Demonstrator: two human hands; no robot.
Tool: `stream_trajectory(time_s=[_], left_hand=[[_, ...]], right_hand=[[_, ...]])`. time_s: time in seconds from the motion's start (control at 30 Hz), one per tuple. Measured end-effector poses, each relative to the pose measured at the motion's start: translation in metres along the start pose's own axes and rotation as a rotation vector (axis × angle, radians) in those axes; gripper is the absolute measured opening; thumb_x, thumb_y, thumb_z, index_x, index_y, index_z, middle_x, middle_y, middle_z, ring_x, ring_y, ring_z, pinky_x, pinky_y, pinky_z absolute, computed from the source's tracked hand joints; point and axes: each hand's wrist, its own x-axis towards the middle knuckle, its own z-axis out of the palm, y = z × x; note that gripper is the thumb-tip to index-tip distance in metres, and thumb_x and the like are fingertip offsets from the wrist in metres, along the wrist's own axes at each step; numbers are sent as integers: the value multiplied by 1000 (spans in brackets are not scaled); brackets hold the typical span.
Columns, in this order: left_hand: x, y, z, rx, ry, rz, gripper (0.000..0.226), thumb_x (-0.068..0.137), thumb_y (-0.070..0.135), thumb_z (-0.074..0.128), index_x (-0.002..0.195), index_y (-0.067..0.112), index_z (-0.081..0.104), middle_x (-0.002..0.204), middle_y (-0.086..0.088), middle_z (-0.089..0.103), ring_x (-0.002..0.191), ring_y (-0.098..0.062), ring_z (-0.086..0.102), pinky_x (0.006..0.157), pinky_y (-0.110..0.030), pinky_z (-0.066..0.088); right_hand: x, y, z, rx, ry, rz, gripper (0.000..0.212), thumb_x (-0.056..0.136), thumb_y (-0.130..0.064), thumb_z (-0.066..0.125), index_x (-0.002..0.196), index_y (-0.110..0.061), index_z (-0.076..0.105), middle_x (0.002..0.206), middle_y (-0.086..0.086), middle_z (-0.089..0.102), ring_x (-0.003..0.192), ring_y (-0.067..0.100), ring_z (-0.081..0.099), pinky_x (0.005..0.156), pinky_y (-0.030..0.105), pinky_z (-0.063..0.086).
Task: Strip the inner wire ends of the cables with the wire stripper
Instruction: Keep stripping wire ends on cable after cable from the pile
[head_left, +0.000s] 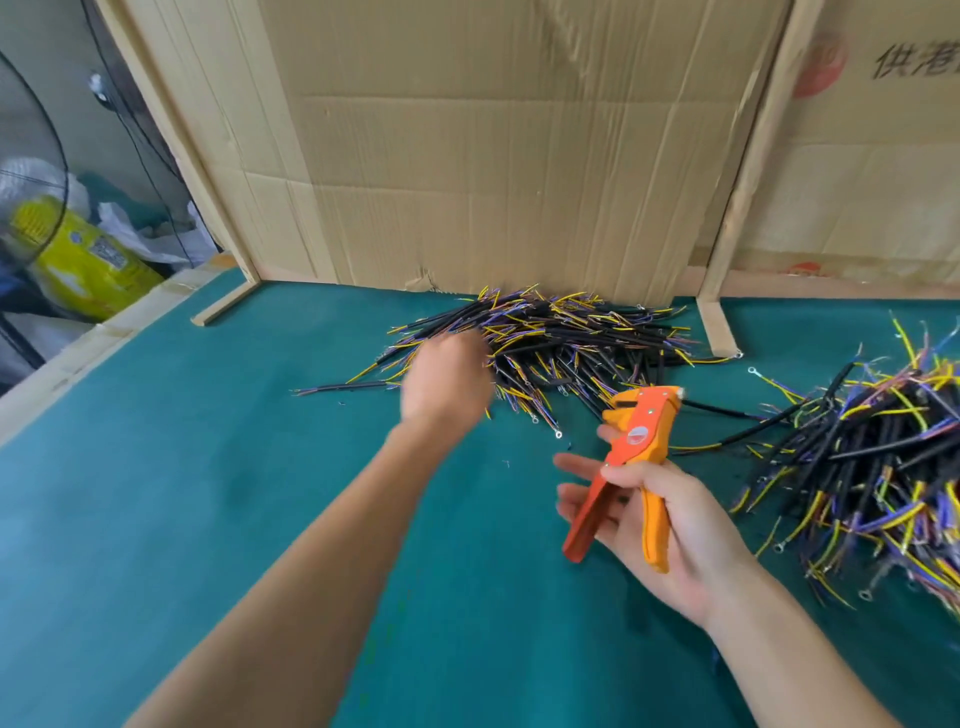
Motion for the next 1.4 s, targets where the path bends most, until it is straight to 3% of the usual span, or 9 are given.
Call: stream_trajectory(time_s=[0.1,0.23,0.37,0.6,0.87,0.97,1.1,1.23,1.4], left_hand=[[-8,-68,-1,122,-7,-184,32,87,2,48,115,9,63,118,-17,59,118,-38,51,88,-43,47],[-12,-96,8,146,37,-91,28,96,9,53,121,6,64,120,-21,57,115,-40,46,98,-42,37],[-2,-104,4,163,45,-101,23,98,12,56,116,5,69,116,-23,59,112,-42,48,98,-42,36],[-3,-116,-5,259,95,-14,13,97,15,58,99,11,70,99,-12,66,100,-36,52,83,-44,42],[-3,-117,-26,199,111,78,15,98,16,60,110,10,67,102,-15,66,94,-41,61,80,-46,47],[-4,-101,-44,34,155,18,8,95,13,62,99,16,68,86,-7,70,84,-30,67,75,-39,51],[-36,-49,-48,-568,141,-79,17,90,7,70,80,20,71,62,5,70,56,-14,69,62,-24,58],[-85,1,-9,-1091,-54,-136,16,91,0,70,78,10,71,65,1,66,58,-17,68,57,-26,57],[-111,18,29,-1307,-260,-254,10,94,3,65,85,6,67,76,-10,62,61,-18,68,63,-30,58]], right_hand=[[3,-11,-6,68,145,-145,72,64,-4,70,133,-16,49,119,32,68,88,41,70,86,48,56],[-1,-37,-21,68,382,-415,42,86,3,54,121,-20,46,105,28,71,75,36,72,90,47,56],[-8,-49,-27,-130,496,-577,35,90,2,50,118,-18,46,109,29,68,72,34,71,85,45,59],[-10,-34,-10,-19,167,-323,46,88,-4,51,132,-19,49,110,38,68,83,43,69,80,43,59],[-12,-25,-1,-80,-15,-157,65,78,-10,57,142,-8,47,115,39,65,83,41,70,76,42,61],[-11,-22,-1,-89,-26,-121,66,77,-8,59,143,-15,48,118,38,65,85,42,70,77,44,61],[-9,-19,0,-81,-74,-85,66,79,-3,56,143,-17,49,123,36,64,94,45,69,83,46,61],[-12,-19,3,-76,-165,-39,65,78,-3,59,142,-13,54,132,32,61,92,41,68,79,45,61],[-14,-17,6,-59,-218,-27,65,78,2,57,142,-9,53,135,29,60,81,38,63,73,44,59]])
